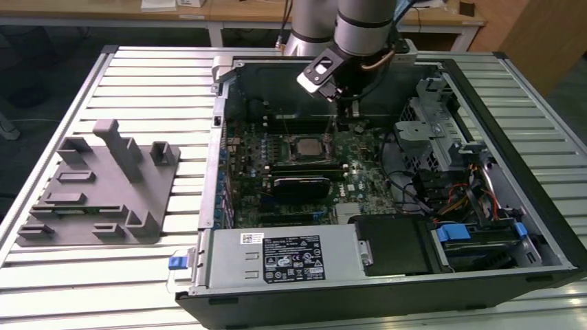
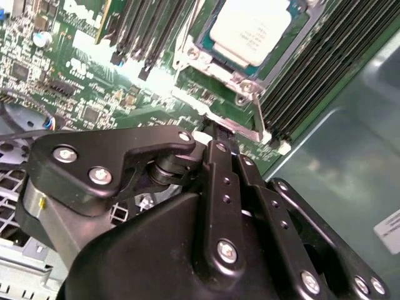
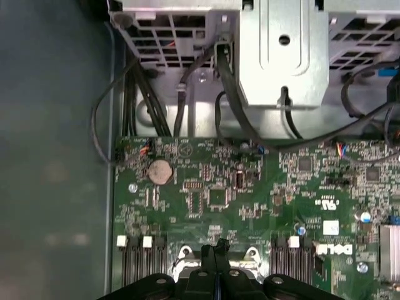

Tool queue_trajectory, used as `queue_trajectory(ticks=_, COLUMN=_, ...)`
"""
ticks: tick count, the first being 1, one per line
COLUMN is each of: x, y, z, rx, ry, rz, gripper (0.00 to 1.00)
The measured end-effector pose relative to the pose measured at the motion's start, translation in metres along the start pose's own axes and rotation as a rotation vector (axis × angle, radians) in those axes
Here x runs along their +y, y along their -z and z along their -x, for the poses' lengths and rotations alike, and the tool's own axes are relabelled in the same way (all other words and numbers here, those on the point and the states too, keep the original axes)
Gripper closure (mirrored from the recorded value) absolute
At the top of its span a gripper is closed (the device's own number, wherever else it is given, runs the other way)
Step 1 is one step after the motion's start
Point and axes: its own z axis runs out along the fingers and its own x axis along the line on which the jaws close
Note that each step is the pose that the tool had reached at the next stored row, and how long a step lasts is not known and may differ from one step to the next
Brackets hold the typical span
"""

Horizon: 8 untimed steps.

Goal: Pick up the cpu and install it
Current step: 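Close the cpu cover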

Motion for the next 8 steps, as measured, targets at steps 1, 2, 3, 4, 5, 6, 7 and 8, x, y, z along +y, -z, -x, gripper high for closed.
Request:
queue_trajectory(ticks=1, x=-0.0017, y=0.0000, z=0.0000, rx=0.0017, ry=0.000, rz=0.0000, gripper=0.89)
queue_trajectory(ticks=2, x=-0.0035, y=0.0001, z=0.0000, rx=0.0034, ry=0.000, rz=0.0001, gripper=0.89)
queue_trajectory(ticks=3, x=-0.0053, y=0.0001, z=0.0000, rx=0.0051, ry=0.000, rz=0.0001, gripper=0.89)
queue_trajectory(ticks=4, x=-0.0072, y=0.0002, z=0.0000, rx=0.0070, ry=-0.001, rz=0.0001, gripper=0.89)
queue_trajectory(ticks=5, x=-0.0088, y=0.0003, z=0.0000, rx=0.0089, ry=-0.001, rz=0.0001, gripper=0.89)
queue_trajectory(ticks=6, x=-0.0107, y=0.0003, z=0.0000, rx=0.0111, ry=-0.001, rz=0.0001, gripper=0.89)
queue_trajectory(ticks=7, x=-0.0124, y=0.0004, z=0.0000, rx=0.0130, ry=-0.001, rz=0.0000, gripper=0.89)
queue_trajectory(ticks=8, x=-0.0141, y=0.0004, z=0.0000, rx=0.0151, ry=-0.001, rz=0.0001, gripper=0.89)
